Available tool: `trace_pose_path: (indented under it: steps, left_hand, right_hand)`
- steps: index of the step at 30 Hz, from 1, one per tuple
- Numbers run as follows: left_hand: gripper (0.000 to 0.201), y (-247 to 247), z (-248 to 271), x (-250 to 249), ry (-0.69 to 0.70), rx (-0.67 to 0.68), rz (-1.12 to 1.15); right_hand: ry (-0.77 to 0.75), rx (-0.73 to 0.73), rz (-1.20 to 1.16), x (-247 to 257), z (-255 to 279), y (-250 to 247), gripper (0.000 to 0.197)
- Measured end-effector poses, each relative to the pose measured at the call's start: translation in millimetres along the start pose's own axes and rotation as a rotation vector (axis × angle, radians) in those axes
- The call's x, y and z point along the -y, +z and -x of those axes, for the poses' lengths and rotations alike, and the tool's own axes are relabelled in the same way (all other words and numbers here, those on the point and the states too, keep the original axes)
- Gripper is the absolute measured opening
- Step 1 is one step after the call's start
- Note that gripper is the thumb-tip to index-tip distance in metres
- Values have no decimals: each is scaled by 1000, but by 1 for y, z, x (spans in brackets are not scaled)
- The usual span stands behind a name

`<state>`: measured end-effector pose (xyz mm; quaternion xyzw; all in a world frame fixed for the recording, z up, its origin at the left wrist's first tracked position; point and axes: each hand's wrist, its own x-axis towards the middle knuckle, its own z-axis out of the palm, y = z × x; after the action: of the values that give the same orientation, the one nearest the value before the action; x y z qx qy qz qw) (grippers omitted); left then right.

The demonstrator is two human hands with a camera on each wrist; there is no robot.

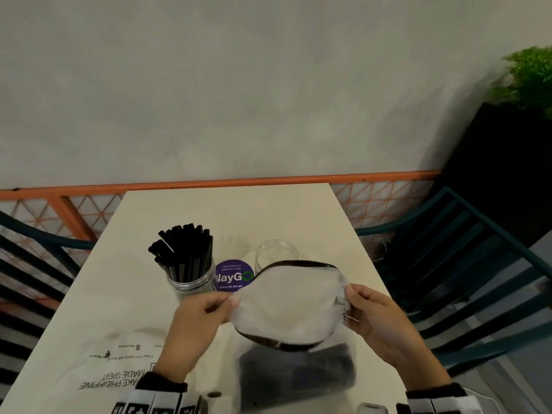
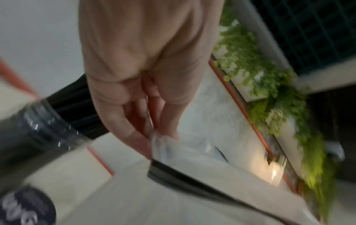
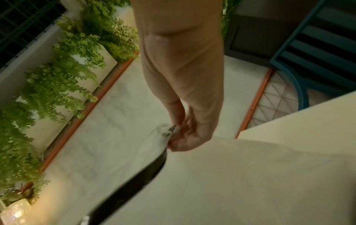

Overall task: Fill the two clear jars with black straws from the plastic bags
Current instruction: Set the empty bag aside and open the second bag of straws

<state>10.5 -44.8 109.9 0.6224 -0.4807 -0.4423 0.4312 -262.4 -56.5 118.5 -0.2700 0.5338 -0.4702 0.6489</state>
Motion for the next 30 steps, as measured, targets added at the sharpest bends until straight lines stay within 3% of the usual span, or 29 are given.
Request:
trace_pose_path:
  steps: [5, 9, 11, 13, 14, 15, 17, 18, 23, 27, 30]
  left_hand:
    - [19, 15, 2, -10, -356, 265, 555]
    - [27, 8, -2, -4, -535, 351, 874]
    - [41, 2, -4, -1, -547, 366, 1030]
    - [48, 0, -3, 0, -534, 366, 1153]
    - [49, 1, -2, -3, -522, 376, 1171]
    - [49, 2, 0, -6, -509, 392, 1164]
    - [45, 4, 1, -7, -464, 397, 1126]
    - [46, 4, 1, -9, -427, 397, 1092]
    - [73, 1, 6, -12, -256, 313, 735]
    - [55, 5, 9, -15, -202, 136, 480]
    - [46, 3, 10, -16, -157, 65, 277]
  right_hand:
    - [150, 152, -176, -8, -2, 14, 9]
    - [222, 161, -385, -6, -7, 7, 50]
    - [224, 95, -445, -1, -9, -5, 59]
    - [203, 87, -485, 3, -8, -13, 86]
    - [187, 98, -503, 6, -6, -14, 83]
    - [187, 103, -511, 7, -5, -16, 68]
    - [184, 95, -471, 14, 5, -8, 14]
    - [164, 93, -434, 15, 7, -6, 8]
    - [-78, 27, 101, 5, 10, -3, 37]
    - [-262, -209, 756, -2, 7, -3, 30]
    - [-254, -151, 812, -5, 9, 0, 21]
